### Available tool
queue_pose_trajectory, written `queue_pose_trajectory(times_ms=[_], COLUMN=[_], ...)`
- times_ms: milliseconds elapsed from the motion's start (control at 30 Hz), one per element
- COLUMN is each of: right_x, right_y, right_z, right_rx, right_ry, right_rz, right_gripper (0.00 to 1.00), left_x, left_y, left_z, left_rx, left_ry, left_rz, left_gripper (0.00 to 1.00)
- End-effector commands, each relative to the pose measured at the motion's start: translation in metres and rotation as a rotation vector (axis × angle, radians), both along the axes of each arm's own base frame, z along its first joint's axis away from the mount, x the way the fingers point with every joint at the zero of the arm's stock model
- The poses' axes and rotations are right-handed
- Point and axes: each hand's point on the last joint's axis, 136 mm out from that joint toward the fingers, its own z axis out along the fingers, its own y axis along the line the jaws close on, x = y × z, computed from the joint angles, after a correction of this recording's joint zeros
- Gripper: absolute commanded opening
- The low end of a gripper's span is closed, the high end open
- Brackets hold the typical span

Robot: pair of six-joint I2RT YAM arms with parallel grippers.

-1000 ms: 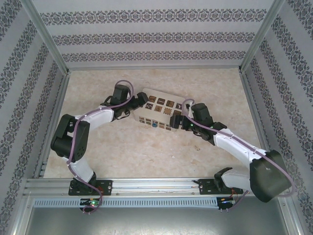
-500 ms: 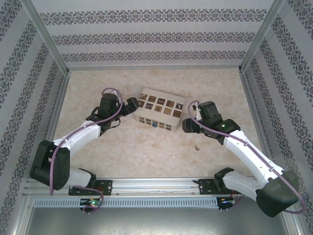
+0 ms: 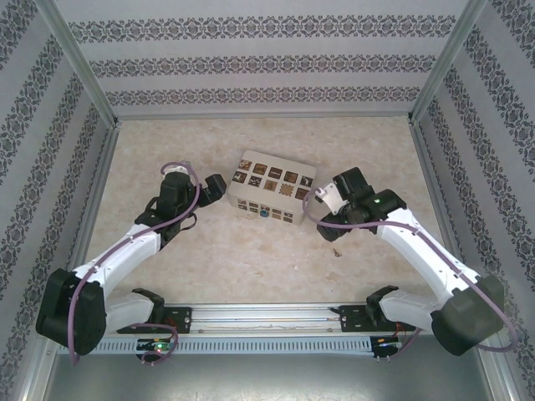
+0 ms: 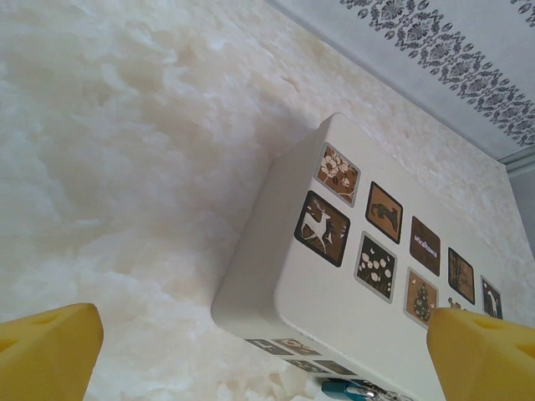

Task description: Unlock the padlock with the key

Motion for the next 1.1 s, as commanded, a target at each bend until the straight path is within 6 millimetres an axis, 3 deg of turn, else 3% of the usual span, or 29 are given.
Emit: queue_pose_trajectory(times_ms=[0, 333, 800, 1067], right_x=[-0.033, -0.059, -0.048, -0.044], right_y=[-0.016, -0.033, -0.027, -0.025], right_z=[-0.019, -0.066, -0.098, -0.113], right_rx=[-0.129, -0.237, -0.278, -0.278], right_ry=[0.16, 0.359, 0.46, 0.479], right_rz=[0.141, 0.175, 0.171, 0.175], right_gripper=[0.76, 0.67, 0.46, 0.4], left_x=[-0.004, -0.001, 0.005, 0.006], left_y=[0.014, 0.02, 0.025, 0.028], left_z=[-0.001, 0.001, -0.002, -0.001], left_rx=[0.055, 0.075, 0.09, 0.094], left_ry=[-0.001, -0.01, 0.005, 0.007], left_rz=[0.032, 0.048, 0.05, 0.052], left_gripper=[0.99, 0.99, 0.99, 0.99])
